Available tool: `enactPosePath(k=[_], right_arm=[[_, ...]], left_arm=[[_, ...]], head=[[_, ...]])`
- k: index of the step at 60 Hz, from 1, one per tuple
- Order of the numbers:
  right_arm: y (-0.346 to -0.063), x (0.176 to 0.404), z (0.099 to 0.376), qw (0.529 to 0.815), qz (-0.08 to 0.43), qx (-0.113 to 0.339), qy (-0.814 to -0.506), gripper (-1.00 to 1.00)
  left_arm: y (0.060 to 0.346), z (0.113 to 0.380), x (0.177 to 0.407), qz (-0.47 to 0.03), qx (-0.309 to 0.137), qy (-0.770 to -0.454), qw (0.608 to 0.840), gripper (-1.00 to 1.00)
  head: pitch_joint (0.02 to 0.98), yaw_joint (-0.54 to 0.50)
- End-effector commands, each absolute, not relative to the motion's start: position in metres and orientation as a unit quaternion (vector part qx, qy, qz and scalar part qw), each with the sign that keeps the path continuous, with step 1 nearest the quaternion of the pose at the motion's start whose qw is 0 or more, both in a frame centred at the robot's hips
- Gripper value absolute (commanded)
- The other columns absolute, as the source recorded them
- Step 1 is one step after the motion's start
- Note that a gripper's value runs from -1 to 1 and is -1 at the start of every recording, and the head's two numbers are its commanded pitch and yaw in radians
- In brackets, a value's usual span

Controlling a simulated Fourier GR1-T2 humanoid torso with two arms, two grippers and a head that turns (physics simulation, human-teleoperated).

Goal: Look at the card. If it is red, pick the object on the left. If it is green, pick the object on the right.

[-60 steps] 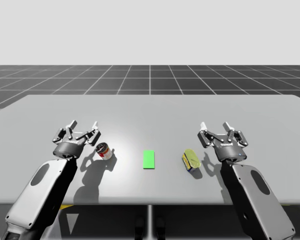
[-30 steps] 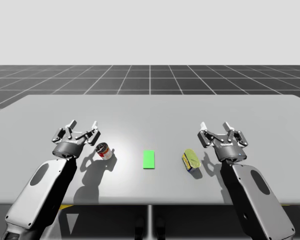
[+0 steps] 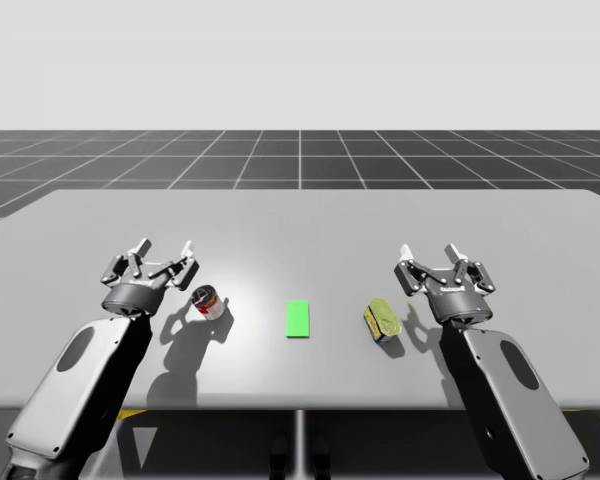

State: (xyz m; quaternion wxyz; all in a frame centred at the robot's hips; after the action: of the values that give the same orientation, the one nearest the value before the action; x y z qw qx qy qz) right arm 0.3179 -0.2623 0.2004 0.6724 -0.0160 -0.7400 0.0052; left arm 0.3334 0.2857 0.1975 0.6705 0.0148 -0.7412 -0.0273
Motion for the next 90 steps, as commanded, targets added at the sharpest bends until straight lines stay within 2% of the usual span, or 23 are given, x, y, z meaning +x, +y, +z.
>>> enactPosePath(k=[1,8,10,12,13,16,36,37,44,45,53,72,82,90], right_arm=[[-0.261,0.317,0.201,0.672,0.006,-0.016,-0.741,-1.00],[-0.256,0.314,0.201,0.678,0.002,-0.004,-0.735,-1.00],[-0.253,0.310,0.202,0.695,-0.004,0.016,-0.718,-1.00],[-0.252,0.309,0.202,0.695,-0.003,0.025,-0.719,-1.00],[-0.251,0.306,0.201,0.696,0.000,0.015,-0.718,-1.00],[-0.249,0.301,0.203,0.702,0.001,0.020,-0.712,-1.00],[-0.231,0.226,0.206,0.695,0.049,0.020,-0.717,-1.00],[-0.230,0.218,0.204,0.695,0.048,0.022,-0.717,-1.00],[-0.229,0.202,0.198,0.698,0.046,0.034,-0.714,-1.00],[-0.228,0.194,0.194,0.700,0.047,0.038,-0.712,-1.00],[-0.225,0.176,0.180,0.708,0.057,0.043,-0.702,-1.00],[-0.217,0.164,0.140,0.718,0.070,0.074,-0.689,-1.00],[-0.208,0.170,0.125,0.725,0.073,0.085,-0.679,-1.00],[-0.205,0.179,0.118,0.742,0.056,0.082,-0.663,-1.00]], left_arm=[[0.286,0.198,0.333,-0.027,0.014,-0.742,0.670,-1.00],[0.287,0.198,0.332,-0.025,0.014,-0.741,0.671,-1.00],[0.287,0.198,0.332,-0.024,0.013,-0.741,0.671,-1.00],[0.287,0.197,0.332,-0.023,0.013,-0.740,0.672,-1.00],[0.287,0.197,0.332,-0.023,0.013,-0.739,0.673,-1.00],[0.287,0.196,0.333,-0.023,0.012,-0.738,0.674,-1.00],[0.285,0.195,0.333,-0.025,0.010,-0.737,0.676,-1.00],[0.285,0.195,0.333,-0.025,0.010,-0.737,0.676,-1.00],[0.285,0.195,0.333,-0.024,0.010,-0.737,0.676,-1.00],[0.285,0.195,0.333,-0.025,0.010,-0.737,0.676,-1.00],[0.284,0.194,0.333,-0.026,0.010,-0.736,0.676,-1.00],[0.284,0.194,0.333,-0.025,0.011,-0.736,0.676,-1.00],[0.284,0.194,0.333,-0.025,0.011,-0.736,0.676,-1.00],[0.284,0.194,0.333,-0.025,0.011,-0.736,0.676,-1.00]], head=[[0.920,-0.32],[0.912,-0.31],[0.908,-0.31],[0.905,-0.31],[0.904,-0.31],[0.903,-0.31],[0.907,-0.29],[0.908,-0.29],[0.908,-0.29],[0.909,-0.29],[0.909,-0.29],[0.910,-0.29],[0.909,-0.30],[0.911,-0.29]])
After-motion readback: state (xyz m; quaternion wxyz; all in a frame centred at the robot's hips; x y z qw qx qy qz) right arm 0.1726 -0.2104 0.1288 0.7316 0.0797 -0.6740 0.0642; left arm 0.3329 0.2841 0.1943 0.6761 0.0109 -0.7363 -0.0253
